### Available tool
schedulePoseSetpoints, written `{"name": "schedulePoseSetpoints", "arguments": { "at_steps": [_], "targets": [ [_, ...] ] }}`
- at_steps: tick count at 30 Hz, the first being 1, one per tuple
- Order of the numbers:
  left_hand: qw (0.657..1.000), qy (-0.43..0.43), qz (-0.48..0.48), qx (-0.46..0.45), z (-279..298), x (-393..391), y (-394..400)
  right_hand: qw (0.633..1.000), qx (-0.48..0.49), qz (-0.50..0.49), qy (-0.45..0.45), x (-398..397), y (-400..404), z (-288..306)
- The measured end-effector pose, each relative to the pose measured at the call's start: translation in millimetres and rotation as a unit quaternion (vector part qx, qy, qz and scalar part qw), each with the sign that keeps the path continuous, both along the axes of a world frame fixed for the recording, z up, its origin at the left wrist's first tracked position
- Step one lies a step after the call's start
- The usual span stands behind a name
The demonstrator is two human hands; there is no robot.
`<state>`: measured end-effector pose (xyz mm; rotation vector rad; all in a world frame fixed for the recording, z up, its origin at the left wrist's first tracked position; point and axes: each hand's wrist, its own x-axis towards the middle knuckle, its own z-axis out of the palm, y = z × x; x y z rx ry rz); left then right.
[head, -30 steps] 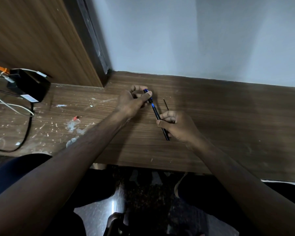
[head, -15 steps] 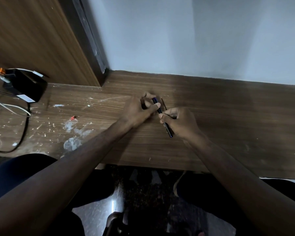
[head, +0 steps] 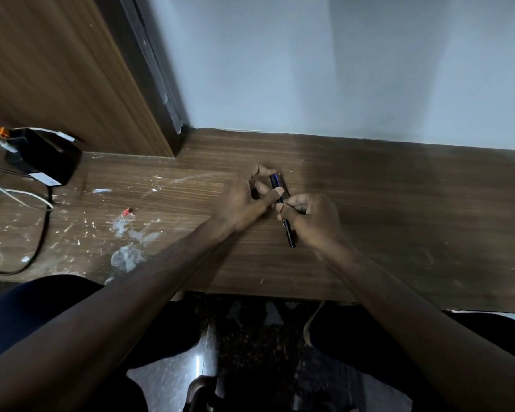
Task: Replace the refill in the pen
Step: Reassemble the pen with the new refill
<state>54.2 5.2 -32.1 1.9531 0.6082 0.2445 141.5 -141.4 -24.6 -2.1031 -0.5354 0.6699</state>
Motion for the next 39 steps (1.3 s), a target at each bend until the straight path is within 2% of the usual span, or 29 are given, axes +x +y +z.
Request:
{"name": "schedulePoseSetpoints", "arguments": {
  "at_steps": [3, 8, 14, 17, 19, 21, 23, 25, 29, 39],
  "targets": [
    [0.999, 0.018, -0.022, -0.043, 1, 4, 0, 0.999, 0.018, -0.033, 0.026, 2, 4, 0],
    [0.978, 0.062, 0.059, -0.191, -1, 10, -2, 0.996, 0.040, -0.057, 0.056, 1, 12, -2],
    [0.980, 0.111, 0.027, -0.166, -8, 9, 2, 0.991, 0.054, -0.073, 0.094, 4, 14, -4],
    [0.978, 0.131, 0.046, -0.158, -13, 9, 8, 0.990, 0.060, -0.040, 0.120, 5, 13, -2],
    [0.975, 0.136, 0.058, -0.165, -15, 9, 10, 0.996, 0.045, 0.001, 0.081, 6, 12, -1],
    [0.974, 0.128, 0.078, -0.167, -15, 11, 13, 0.999, 0.003, 0.039, -0.028, 10, 10, 0],
    [0.973, 0.125, 0.101, -0.167, -15, 12, 16, 0.984, -0.054, 0.057, -0.157, 18, 7, 0],
    [0.974, 0.141, 0.106, -0.140, -14, 10, 20, 0.973, -0.092, 0.052, -0.207, 25, 3, -1],
    [0.984, 0.159, 0.073, -0.041, -15, 6, 17, 0.972, -0.139, 0.039, -0.186, 31, 0, -10],
    [0.990, 0.121, 0.071, 0.031, -26, 9, 12, 0.963, -0.177, 0.061, -0.193, 24, 10, -16]
  ]
}}
